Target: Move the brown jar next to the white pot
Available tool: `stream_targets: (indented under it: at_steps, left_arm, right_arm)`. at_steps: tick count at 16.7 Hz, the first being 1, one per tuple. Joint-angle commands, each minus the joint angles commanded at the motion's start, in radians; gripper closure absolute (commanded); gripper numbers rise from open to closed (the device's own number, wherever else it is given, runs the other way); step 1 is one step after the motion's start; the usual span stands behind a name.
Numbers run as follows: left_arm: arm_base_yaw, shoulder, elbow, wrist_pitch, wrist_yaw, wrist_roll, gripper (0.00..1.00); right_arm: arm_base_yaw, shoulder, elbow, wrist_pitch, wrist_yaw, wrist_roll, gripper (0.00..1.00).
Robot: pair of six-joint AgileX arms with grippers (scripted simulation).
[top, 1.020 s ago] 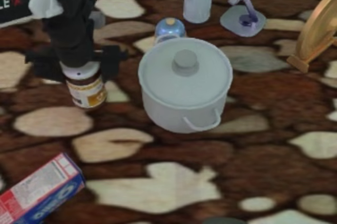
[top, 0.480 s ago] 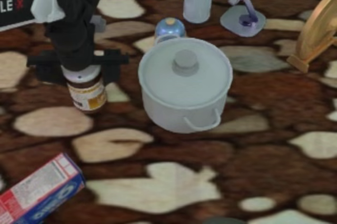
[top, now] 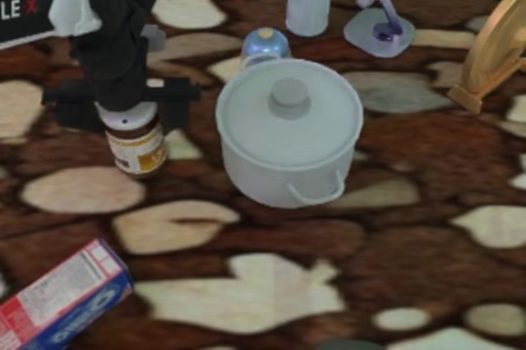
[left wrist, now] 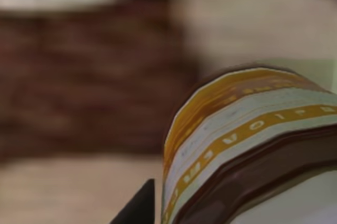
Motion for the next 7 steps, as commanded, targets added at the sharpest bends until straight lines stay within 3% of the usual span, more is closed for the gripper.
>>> stream_targets:
  at_steps: [2, 7]
  left_arm:
    - [0.0, 0.0, 0.0, 0.0, 0.0, 0.0, 0.0]
    - [0.0, 0.0, 0.0, 0.0, 0.0, 0.0, 0.0]
  right_arm:
    - [0.0, 0.0, 0.0, 0.0, 0.0, 0.0, 0.0]
    - [0.0, 0.0, 0.0, 0.0, 0.0, 0.0, 0.0]
